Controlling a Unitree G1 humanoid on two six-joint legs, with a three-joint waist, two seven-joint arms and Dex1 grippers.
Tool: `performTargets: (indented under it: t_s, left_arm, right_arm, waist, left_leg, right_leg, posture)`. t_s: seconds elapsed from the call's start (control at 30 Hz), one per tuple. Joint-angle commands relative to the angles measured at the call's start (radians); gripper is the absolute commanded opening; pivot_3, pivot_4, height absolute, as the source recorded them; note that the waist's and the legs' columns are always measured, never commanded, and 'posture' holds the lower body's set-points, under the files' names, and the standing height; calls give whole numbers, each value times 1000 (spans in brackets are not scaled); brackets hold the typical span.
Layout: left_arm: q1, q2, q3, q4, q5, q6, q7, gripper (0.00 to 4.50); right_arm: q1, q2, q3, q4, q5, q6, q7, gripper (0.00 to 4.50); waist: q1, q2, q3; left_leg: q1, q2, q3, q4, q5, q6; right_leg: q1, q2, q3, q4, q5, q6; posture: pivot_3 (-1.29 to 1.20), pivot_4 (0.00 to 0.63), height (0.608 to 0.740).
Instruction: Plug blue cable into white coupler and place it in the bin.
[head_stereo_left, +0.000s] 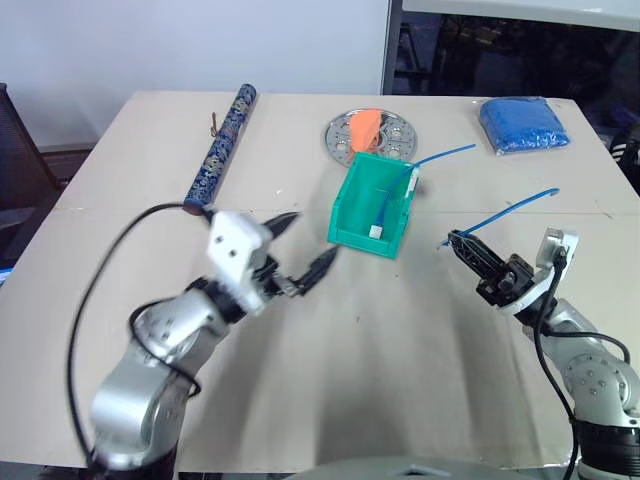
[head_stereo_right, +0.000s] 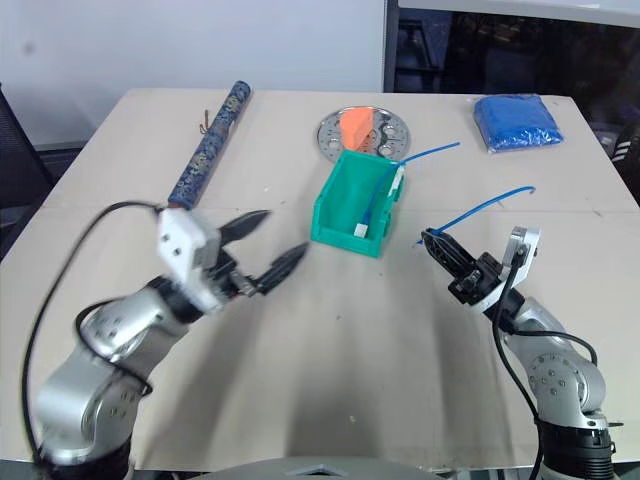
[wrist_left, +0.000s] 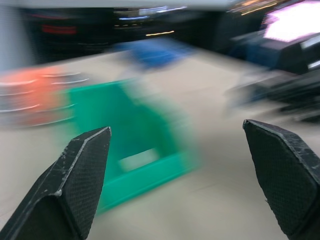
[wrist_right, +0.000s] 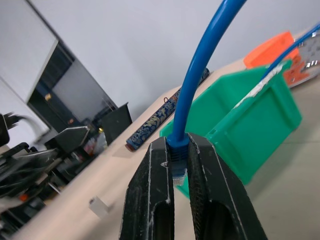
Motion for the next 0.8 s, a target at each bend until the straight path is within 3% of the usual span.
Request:
performTargets:
  t_s: [0.03, 0.13, 0.23, 0.43, 0.7, 0.8]
  left_arm:
    - [216, -43, 69, -31, 173, -185, 88, 4320]
    - [357, -107, 55, 59, 212, -276, 118, 4320]
    - [386, -141, 7, 154, 232, -324, 121, 4320]
    - [305, -152, -52, 315, 276, -391, 139, 4320]
    - [216, -93, 3, 493, 236, -478, 80, 4320]
    - [180, -64, 8, 566, 218, -522, 40, 3602]
  right_arm:
    - [7, -25, -10, -10, -24, -34, 87, 0]
    - [-1, -36, 24, 12, -76, -45, 132, 0]
    - [-23, -32, 37, 28, -95, -47, 151, 0]
    - [-43, -23, 32, 33, -105, -42, 149, 0]
    - [-30, -22, 20, 26, -126, -54, 137, 0]
    - [-20, -15, 26, 12, -136, -58, 128, 0]
  waist:
    - [-4, 1, -1]
    - [1, 0, -1]
    - [3, -1, -1]
    - [-3, -1, -1]
    - [-3, -1, -2]
    - [-4, -1, -2]
  left_leg:
    - [0, 0, 0, 0, 0, 0]
    - [0, 0, 1, 0, 0, 0]
    - [1, 0, 1, 1, 0, 0]
    - [5, 0, 1, 2, 0, 1]
    - [6, 1, 1, 0, 0, 0]
    - [6, 1, 1, 0, 0, 0]
  right_leg:
    - [0, 0, 0, 0, 0, 0]
    - [0, 0, 1, -1, 0, 0]
    - [2, 0, 0, -1, -2, -3]
    - [6, 1, 0, 1, -2, -3]
    - [5, 1, 0, 1, 0, 0]
    - [5, 1, 0, 1, 0, 0]
  posture:
    - [0, 150, 740]
    - [0, 150, 740]
    - [0, 150, 740]
    - [0, 150, 740]
    - [0, 150, 740]
    - [0, 150, 740]
